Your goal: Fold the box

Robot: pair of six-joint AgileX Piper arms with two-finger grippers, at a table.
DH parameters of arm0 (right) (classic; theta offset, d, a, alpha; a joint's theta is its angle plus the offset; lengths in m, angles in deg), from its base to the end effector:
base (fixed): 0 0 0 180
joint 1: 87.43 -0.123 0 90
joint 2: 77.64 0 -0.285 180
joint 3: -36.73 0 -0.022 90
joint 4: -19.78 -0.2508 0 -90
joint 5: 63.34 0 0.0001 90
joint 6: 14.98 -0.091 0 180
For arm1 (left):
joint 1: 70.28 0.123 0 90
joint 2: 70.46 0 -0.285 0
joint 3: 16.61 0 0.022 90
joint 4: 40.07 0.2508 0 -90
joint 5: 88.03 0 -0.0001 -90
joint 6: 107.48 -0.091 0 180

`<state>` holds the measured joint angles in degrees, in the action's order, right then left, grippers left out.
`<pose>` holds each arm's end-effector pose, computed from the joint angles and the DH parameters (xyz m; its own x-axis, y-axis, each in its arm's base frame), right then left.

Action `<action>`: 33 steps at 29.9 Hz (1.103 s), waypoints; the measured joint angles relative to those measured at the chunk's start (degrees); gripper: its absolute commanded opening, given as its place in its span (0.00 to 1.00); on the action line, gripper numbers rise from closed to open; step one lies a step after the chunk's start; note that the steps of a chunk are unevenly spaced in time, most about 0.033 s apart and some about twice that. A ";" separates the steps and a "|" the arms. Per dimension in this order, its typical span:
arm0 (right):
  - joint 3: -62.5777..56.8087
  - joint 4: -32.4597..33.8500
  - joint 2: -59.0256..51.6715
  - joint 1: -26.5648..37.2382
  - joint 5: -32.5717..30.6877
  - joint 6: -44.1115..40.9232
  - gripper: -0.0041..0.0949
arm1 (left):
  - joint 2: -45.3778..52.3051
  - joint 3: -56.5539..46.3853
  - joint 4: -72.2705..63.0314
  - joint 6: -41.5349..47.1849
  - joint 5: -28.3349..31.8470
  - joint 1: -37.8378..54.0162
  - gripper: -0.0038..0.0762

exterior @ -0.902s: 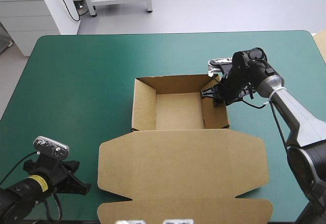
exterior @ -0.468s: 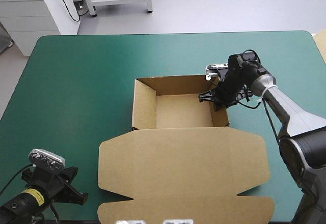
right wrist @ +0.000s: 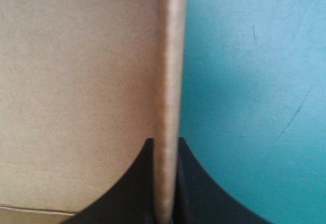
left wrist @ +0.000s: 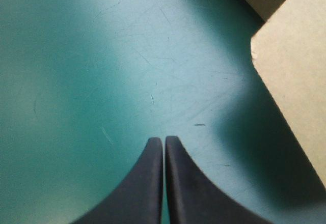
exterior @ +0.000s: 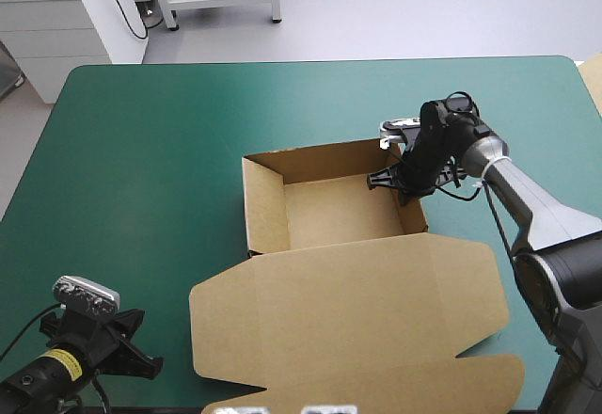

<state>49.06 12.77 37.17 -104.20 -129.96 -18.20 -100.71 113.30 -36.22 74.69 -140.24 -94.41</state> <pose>0.3671 0.1213 0.2602 -0.9667 -0.1826 -0.1792 -0.2071 0.9697 0.1294 0.0607 -0.0219 0.2689 -0.6152 0.2792 -0.7373 0.3746 0.9264 0.0383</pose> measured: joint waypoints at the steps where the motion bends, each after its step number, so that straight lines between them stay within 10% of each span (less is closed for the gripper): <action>1: 0.13 -0.08 0.00 0.24 0.05 0.00 0.02 | 0.00 0.00 0.00 0.07 0.00 0.00 0.04; 27: 9.34 9.00 -0.89 49.14 -4.02 2.05 0.03 | 0.06 0.00 -0.02 0.07 -0.02 0.00 0.04; 33: 9.34 11.35 -0.48 52.12 -4.08 2.07 0.32 | 0.06 0.00 -0.02 0.07 -0.02 0.00 0.04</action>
<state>58.41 24.12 36.69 -52.08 -134.05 -16.13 -100.65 113.30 -36.23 74.76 -140.26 -94.41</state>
